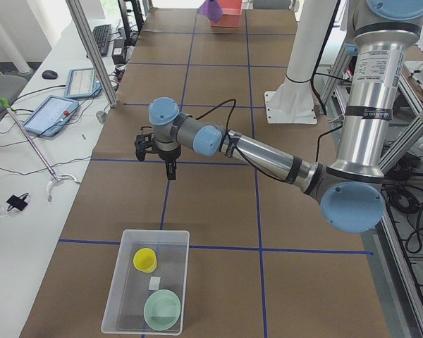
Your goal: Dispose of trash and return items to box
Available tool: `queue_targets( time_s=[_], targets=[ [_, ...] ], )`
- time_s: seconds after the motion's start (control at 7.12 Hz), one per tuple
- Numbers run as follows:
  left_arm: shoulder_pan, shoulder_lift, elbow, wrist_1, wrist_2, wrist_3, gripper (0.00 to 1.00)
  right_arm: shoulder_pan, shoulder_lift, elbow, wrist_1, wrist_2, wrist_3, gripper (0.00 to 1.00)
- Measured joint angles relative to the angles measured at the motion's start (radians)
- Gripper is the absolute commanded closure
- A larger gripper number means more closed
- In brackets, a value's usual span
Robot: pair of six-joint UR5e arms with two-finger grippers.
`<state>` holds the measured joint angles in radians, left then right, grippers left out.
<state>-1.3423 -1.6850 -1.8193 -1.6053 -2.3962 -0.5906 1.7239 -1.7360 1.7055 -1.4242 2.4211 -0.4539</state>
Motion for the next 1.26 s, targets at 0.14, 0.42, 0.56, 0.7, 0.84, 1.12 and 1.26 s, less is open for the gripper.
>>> queue_targets(
  time_s=[0.14,0.42,0.56,0.7,0.84,1.12,1.26],
  targets=[
    [0.0,0.0,0.0,-0.001,0.0,0.001,0.24,0.081,0.013,0.0,-0.122,-0.035,-0.14,1.0],
    [0.003,0.001,-0.001,-0.002,0.0,0.001,0.24,0.191,0.031,-0.01,-0.27,-0.148,-0.341,1.0],
    [0.005,0.001,0.0,-0.002,0.0,0.001,0.24,0.213,0.028,-0.028,-0.292,-0.184,-0.389,1.0],
    [0.008,0.001,0.001,-0.002,0.0,0.001,0.24,0.222,0.026,-0.06,-0.298,-0.199,-0.411,0.02],
    [0.01,0.001,0.001,-0.002,0.0,0.001,0.21,0.226,0.028,-0.091,-0.3,-0.202,-0.414,0.0],
    [0.01,0.001,-0.001,-0.003,0.0,0.014,0.15,0.226,0.036,-0.106,-0.304,-0.197,-0.393,0.0],
    [0.009,0.002,-0.002,-0.003,0.001,0.033,0.15,0.224,0.04,-0.099,-0.308,-0.194,-0.363,0.0]
  ],
)
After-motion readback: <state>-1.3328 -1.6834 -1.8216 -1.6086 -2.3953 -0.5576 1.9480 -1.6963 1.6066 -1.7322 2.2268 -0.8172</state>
